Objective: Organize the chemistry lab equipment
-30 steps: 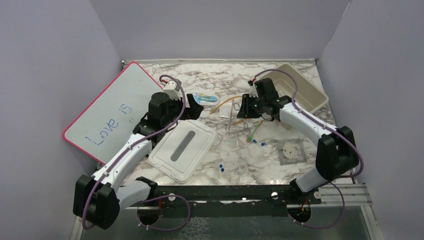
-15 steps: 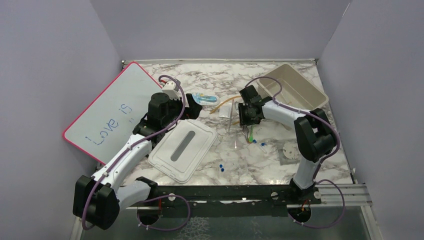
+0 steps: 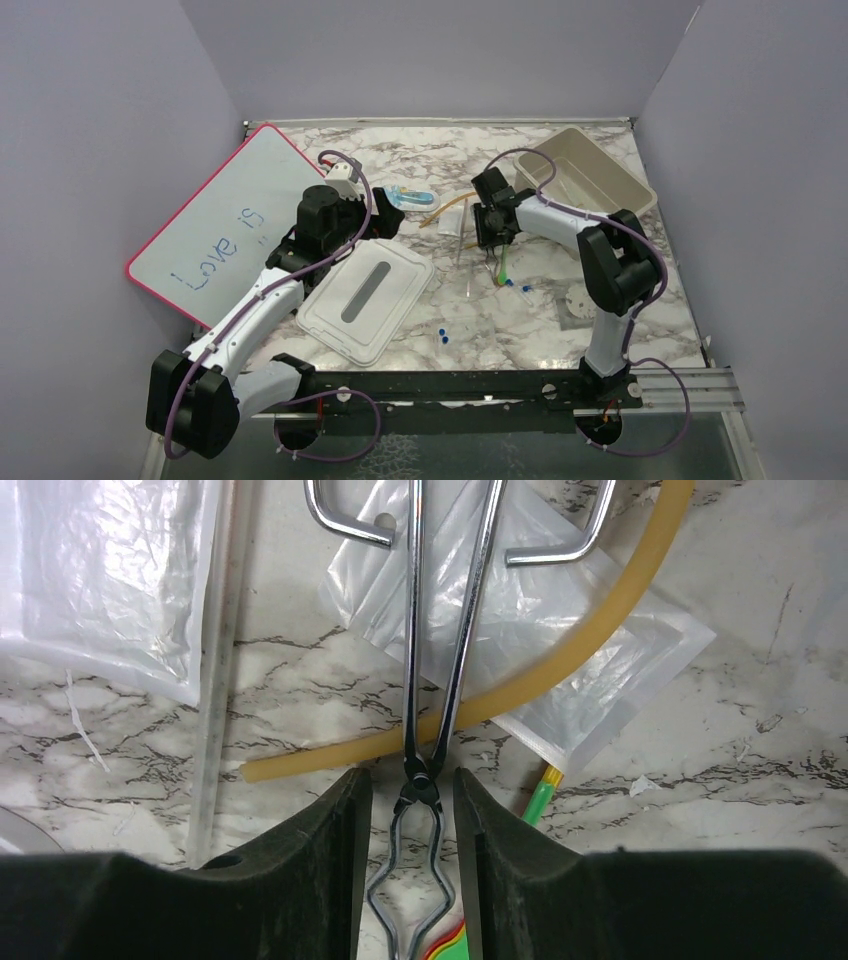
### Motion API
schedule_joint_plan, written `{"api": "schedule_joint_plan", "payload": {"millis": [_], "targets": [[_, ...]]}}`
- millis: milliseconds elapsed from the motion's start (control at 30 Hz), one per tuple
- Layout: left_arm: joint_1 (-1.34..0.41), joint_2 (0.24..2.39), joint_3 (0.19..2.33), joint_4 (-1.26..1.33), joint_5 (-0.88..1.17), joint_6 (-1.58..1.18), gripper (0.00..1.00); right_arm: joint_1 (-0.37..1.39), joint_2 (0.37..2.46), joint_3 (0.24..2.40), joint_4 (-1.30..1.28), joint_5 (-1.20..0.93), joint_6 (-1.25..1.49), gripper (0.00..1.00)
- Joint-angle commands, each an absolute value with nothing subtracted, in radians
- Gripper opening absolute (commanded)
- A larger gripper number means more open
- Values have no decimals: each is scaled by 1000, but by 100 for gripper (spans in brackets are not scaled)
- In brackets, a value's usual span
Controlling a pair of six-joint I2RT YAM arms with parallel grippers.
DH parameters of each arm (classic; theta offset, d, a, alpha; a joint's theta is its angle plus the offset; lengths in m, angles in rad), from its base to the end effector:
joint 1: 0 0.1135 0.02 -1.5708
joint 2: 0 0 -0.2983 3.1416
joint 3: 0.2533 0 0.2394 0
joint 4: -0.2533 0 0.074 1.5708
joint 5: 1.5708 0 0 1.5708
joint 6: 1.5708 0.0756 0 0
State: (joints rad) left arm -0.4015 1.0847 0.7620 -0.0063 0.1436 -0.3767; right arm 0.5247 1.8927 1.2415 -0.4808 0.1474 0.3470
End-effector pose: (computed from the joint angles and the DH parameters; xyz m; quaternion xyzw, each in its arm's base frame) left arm 0.2354 -0.1117 0.3126 0.0518 0.8107 -0.2741 0.5148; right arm 0.3503 0.1899 0.1690 -0.0704 0.9710 0.0265 0.2271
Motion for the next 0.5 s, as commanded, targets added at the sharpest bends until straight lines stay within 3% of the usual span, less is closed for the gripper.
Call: {"api": "schedule_joint_plan", "payload": {"millis": [0, 233, 467], "targets": [[-405, 1086, 785, 2, 144, -362, 99, 532, 1950, 1252, -482, 165, 377, 38], [-405, 1085, 784, 2, 143, -362, 99, 532, 1923, 1231, -457, 139, 411, 13], [-406, 1080, 783, 2, 149, -360, 99, 532, 1823, 1210, -413, 115, 401, 5]]}}
